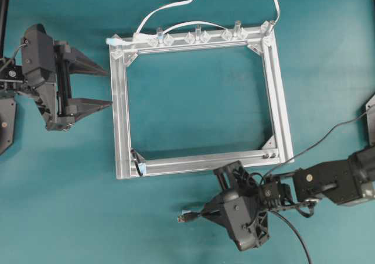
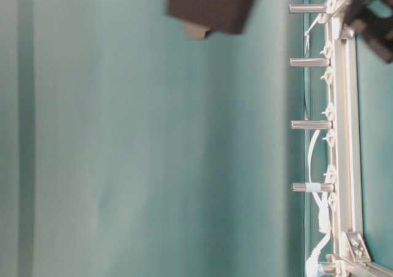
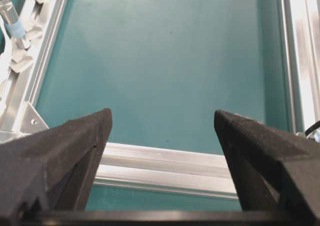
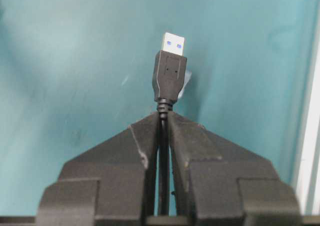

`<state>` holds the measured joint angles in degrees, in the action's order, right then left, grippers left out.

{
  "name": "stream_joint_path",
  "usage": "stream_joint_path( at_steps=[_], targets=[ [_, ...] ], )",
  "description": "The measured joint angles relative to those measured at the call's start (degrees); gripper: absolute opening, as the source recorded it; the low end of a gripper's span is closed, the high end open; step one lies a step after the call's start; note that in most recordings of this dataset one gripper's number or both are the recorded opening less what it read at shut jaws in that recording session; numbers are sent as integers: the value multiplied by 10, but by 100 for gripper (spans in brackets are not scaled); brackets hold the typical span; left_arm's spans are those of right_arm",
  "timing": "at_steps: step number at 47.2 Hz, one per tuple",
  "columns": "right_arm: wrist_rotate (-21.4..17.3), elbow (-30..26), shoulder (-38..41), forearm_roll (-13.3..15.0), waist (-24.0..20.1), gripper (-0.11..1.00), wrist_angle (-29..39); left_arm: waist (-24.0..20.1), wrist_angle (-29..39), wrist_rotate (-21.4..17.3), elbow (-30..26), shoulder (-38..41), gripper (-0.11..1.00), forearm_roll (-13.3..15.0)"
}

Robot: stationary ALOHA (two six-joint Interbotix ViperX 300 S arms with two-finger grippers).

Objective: Insert the wire through the string loop located on the left side.
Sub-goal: 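Lift the USB plug and carry it left toward the frame's lower edge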

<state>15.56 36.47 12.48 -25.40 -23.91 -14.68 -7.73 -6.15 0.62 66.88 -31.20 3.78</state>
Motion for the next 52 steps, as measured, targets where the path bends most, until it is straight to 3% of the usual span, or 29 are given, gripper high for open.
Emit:
stream_joint_path(
  at_steps=[11, 52],
  targets=[
    [1, 0, -23, -1, 4, 9, 28, 9, 1, 0, 0, 0, 87, 0],
    [2, 0, -41, 6, 21, 9, 30, 16, 4, 0, 0, 0, 87, 0]
  ],
)
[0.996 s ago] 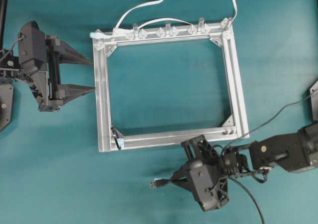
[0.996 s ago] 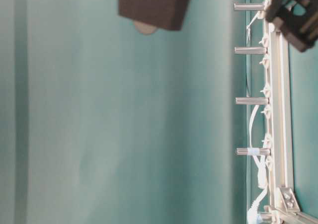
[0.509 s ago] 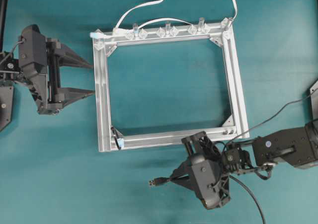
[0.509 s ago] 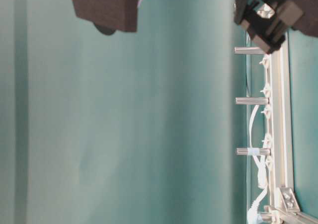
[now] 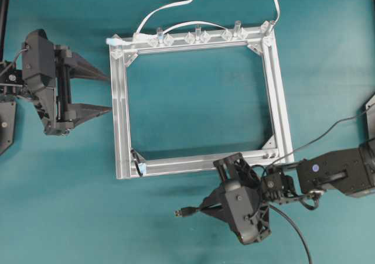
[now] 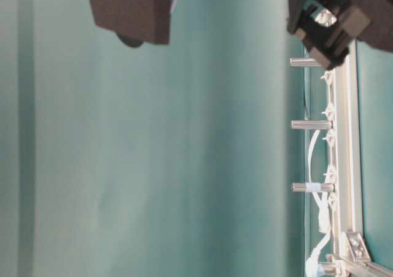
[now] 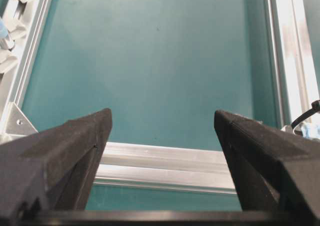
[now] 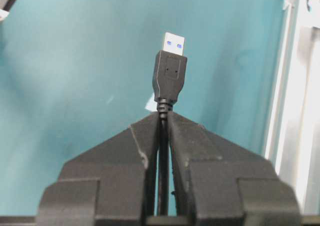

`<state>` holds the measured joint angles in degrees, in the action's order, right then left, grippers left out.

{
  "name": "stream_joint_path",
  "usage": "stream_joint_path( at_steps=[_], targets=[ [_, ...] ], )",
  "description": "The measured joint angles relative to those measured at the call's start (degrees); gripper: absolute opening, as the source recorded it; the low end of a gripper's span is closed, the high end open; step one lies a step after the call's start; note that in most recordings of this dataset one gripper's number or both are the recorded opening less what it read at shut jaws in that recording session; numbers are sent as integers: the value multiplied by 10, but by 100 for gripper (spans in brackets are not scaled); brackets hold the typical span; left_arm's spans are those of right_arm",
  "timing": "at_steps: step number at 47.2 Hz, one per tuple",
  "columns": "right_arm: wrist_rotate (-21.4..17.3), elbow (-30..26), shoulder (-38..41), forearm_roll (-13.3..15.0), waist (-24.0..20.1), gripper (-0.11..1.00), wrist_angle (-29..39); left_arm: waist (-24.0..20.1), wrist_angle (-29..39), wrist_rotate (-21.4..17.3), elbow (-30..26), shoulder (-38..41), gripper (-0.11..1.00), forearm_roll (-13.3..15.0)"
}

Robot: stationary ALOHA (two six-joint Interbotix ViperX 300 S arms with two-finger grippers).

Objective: Insert the wire through the string loop located on the left side.
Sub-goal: 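Lift the USB plug and carry it left toward the frame's lower edge, then push the USB plug through the black zip-tie loop with the right gripper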

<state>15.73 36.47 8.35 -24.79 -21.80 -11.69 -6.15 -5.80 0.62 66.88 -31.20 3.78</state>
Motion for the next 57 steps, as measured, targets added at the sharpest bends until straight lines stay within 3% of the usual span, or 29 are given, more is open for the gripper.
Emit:
stream_joint_path(
  at_steps=[39, 57],
  targets=[
    [1, 0, 0, 85, 92, 9, 27, 7, 1, 1, 0, 0, 87, 0],
    [1, 0, 0, 91, 114, 9, 27, 6, 1, 1, 0, -1, 87, 0]
  ],
)
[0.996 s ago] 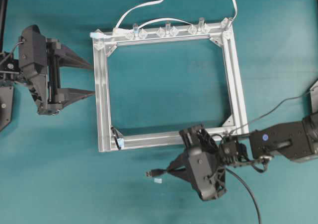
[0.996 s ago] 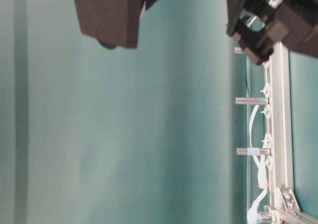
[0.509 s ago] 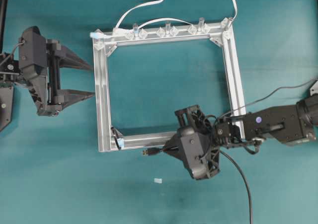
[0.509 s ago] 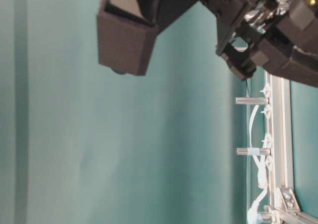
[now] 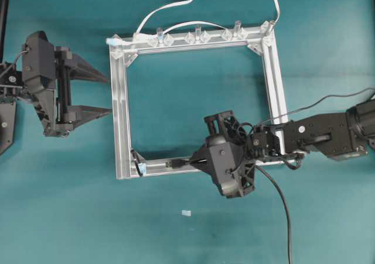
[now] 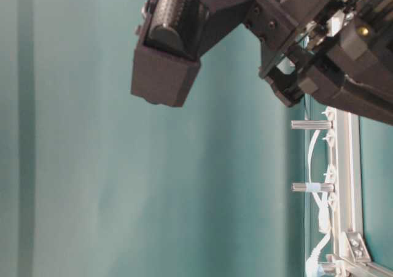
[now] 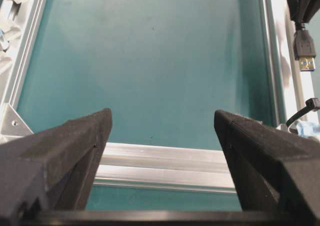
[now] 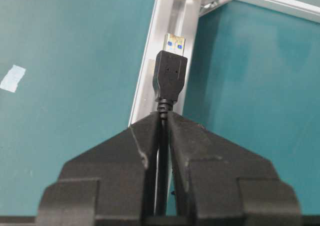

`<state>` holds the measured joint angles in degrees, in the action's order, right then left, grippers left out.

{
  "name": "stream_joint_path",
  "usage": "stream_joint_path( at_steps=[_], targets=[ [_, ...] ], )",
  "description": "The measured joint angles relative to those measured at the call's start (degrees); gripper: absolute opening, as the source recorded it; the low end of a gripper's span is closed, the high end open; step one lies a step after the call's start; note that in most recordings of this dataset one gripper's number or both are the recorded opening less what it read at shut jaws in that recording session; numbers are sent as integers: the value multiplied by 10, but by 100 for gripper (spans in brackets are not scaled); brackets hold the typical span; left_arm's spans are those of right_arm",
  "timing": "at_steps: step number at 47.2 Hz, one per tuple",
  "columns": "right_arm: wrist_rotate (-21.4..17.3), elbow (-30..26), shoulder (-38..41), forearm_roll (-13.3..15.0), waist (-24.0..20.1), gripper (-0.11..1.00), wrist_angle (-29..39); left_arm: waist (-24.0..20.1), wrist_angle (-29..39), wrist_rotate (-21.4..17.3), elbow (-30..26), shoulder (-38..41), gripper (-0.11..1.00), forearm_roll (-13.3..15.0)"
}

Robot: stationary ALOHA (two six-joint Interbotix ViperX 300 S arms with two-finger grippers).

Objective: Insert the wire through the string loop located on the left side.
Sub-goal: 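Push the USB plug through the black zip-tie loop with the right gripper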

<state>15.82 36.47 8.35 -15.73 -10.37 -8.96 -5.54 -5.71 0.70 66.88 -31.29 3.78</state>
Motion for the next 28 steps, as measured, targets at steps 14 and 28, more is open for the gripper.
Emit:
stream_joint_path(
  at_steps=[14, 28],
  targets=[
    [1, 0, -1, 1, 7, 9, -4, 1, 0, 0, 0, 1, 87, 0],
    [0, -1, 0, 1, 7, 9, -5, 0, 0, 0, 0, 1, 87, 0]
  ],
)
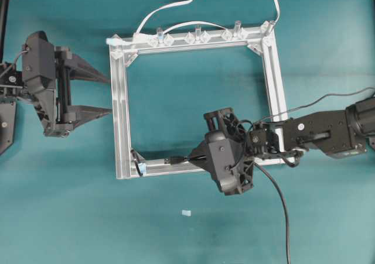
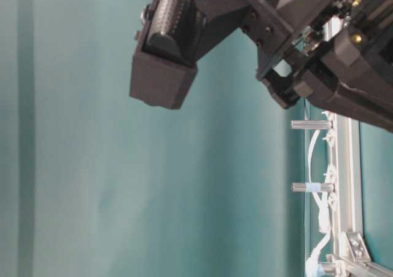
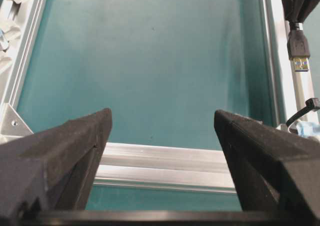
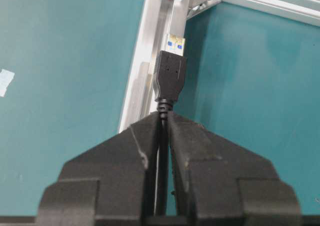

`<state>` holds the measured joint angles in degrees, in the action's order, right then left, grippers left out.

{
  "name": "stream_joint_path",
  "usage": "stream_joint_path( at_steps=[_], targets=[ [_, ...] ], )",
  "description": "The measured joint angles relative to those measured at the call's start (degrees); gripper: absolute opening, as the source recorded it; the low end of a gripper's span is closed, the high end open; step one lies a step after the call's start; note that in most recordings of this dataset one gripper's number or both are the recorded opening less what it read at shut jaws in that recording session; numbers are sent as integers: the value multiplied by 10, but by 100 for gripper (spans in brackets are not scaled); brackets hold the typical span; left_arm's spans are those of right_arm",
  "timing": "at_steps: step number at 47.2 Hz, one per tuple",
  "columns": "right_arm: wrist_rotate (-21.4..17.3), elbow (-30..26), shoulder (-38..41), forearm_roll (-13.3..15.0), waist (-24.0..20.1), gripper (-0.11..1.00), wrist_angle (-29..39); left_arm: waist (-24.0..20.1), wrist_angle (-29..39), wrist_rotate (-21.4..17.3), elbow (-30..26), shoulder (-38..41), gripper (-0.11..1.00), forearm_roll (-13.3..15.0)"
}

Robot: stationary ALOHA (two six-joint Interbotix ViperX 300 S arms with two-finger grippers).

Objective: Insert the wire through the string loop located on the left side.
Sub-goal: 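Push the USB plug through the black zip-tie loop with the right gripper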

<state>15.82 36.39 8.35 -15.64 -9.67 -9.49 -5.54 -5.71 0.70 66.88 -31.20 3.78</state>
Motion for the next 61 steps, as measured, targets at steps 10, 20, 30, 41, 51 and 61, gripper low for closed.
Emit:
stream_joint_path(
  at_steps=[10, 20, 30, 41, 51, 61],
  targets=[
    [0, 0, 0, 0, 0, 9, 0, 1, -1, 0, 0, -1, 87, 0],
    [1, 0, 0, 0, 0, 9, -1, 1, 0, 0, 0, 0, 87, 0],
    [0, 0, 0, 0, 0, 9, 0, 2, -1, 0, 0, 0, 87, 0],
    [0, 0, 0, 0, 0, 9, -1, 2, 0, 0, 0, 0, 87, 0],
    [1, 0, 0, 0, 0, 9, -4, 2, -1, 0, 0, -1, 87, 0],
    [0, -9, -1, 0, 0, 9, -6, 5, -1, 0, 0, 0, 87, 0]
  ],
)
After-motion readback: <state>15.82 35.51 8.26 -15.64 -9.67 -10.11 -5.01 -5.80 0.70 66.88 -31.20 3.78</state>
